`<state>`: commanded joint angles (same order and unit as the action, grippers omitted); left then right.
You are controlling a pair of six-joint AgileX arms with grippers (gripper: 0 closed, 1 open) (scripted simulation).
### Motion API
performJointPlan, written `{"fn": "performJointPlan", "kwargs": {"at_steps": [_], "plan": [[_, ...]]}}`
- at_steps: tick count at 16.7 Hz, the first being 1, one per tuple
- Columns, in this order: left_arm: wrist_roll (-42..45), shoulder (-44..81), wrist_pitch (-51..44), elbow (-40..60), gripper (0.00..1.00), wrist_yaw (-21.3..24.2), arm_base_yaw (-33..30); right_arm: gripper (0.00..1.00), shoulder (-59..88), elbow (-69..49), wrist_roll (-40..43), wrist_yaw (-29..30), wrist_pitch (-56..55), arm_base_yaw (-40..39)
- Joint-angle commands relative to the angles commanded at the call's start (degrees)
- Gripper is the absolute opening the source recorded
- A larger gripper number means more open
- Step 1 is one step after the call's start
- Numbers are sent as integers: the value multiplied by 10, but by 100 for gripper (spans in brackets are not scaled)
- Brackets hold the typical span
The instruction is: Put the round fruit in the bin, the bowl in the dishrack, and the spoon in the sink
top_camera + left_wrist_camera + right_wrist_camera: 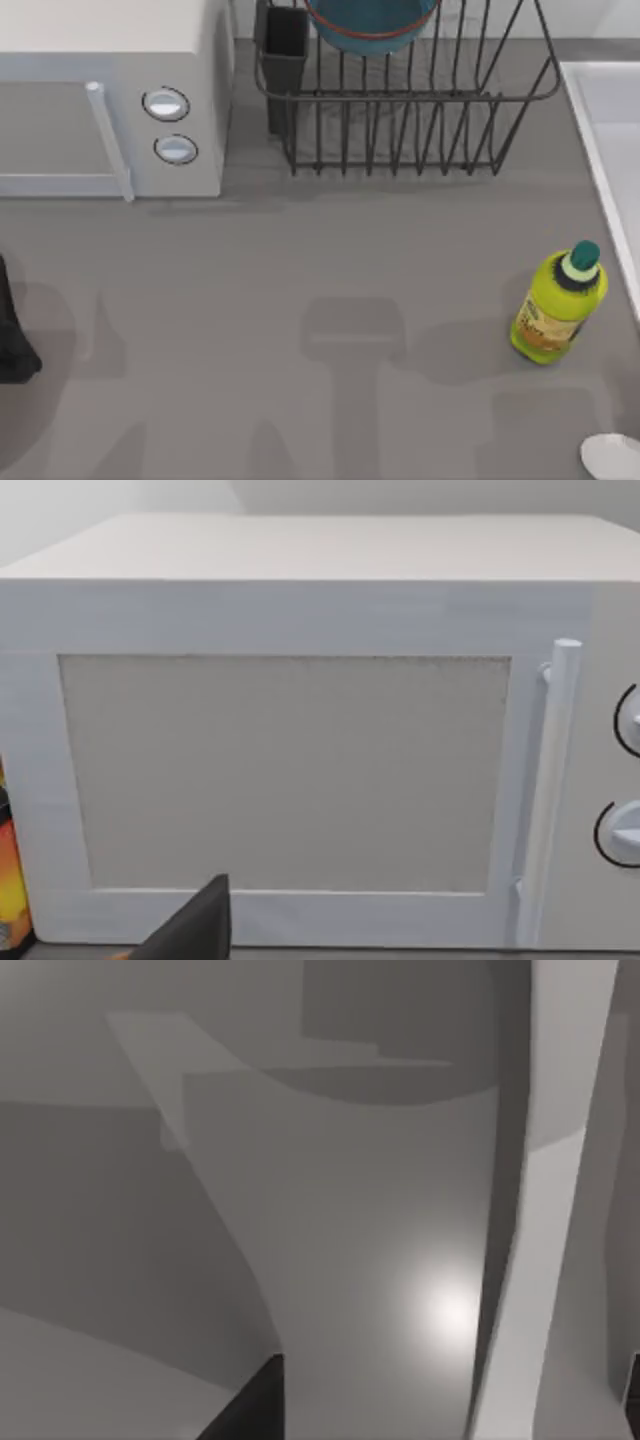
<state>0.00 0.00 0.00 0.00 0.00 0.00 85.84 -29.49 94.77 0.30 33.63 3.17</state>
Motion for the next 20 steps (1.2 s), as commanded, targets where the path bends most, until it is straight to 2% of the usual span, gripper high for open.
{"fn": "performJointPlan", "kwargs": {"at_steps": [1,2,9,10,14,20], "plan": [[0,0,0,0,100,0,0,2,0,0,0,0,0,0],[0,0,0,0,100,0,0,0,0,0,0,0,0,0],[0,0,0,0,100,0,0,0,0,0,0,0,0,0],[0,0,0,0,100,0,0,0,-40,-29,-27,10,68,-4],[0,0,0,0,100,0,0,0,-53,-60,-22,9,111,-3],[0,0,0,0,100,0,0,0,-115,-167,-19,10,299,-1]]}}
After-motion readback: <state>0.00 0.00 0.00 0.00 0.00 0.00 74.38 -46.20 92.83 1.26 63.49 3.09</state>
